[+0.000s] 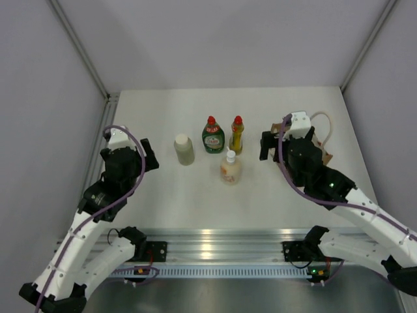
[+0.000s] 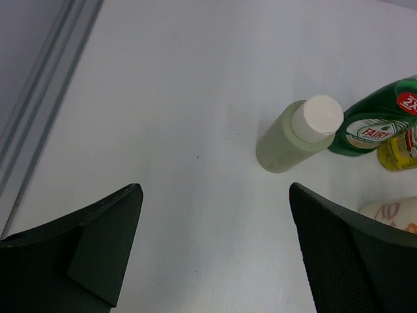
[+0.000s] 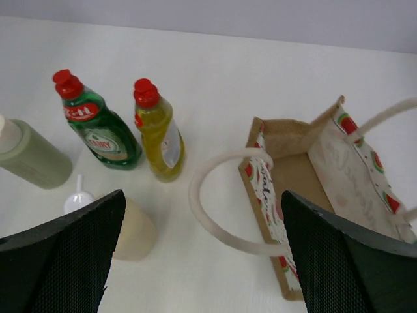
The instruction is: Take the personal care products out of the canvas bag
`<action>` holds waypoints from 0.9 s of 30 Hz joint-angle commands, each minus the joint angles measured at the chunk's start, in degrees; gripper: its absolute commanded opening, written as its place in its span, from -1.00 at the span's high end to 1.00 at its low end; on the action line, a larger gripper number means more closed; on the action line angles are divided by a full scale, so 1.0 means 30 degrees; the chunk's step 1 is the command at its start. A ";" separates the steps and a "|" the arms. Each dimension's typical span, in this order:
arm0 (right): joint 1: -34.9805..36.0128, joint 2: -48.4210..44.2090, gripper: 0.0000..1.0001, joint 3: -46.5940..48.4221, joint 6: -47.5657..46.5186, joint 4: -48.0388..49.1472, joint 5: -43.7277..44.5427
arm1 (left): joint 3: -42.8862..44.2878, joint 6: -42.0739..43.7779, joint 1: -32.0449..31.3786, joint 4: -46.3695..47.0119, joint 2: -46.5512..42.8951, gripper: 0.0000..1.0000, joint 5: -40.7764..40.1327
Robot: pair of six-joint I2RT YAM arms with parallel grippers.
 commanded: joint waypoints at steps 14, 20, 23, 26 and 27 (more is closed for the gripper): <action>0.0423 -0.8469 -0.99 -0.0505 0.1180 -0.8882 0.5309 | 0.0859 0.0600 0.0002 -0.2155 -0.2904 -0.97 -0.3037; 0.0423 -0.9000 -0.99 -0.0477 0.1412 -0.9702 0.5750 | 0.0332 0.1802 -0.0057 -0.2244 -0.4017 -0.97 -0.0778; 0.0394 -0.8942 -0.99 -0.0477 0.1442 -0.9673 0.5808 | 0.0243 0.1626 -0.0028 -0.2156 -0.4107 -0.97 -0.0691; 0.0423 -0.8884 -0.99 -0.0564 0.1646 -0.9702 0.6041 | 0.0272 0.1393 -0.0057 -0.2156 -0.4048 -0.97 -0.0573; 0.0423 -0.8883 -0.99 -0.0622 0.1734 -0.9674 0.6130 | 0.0272 0.1334 -0.0028 -0.2156 -0.4019 -0.97 -0.0602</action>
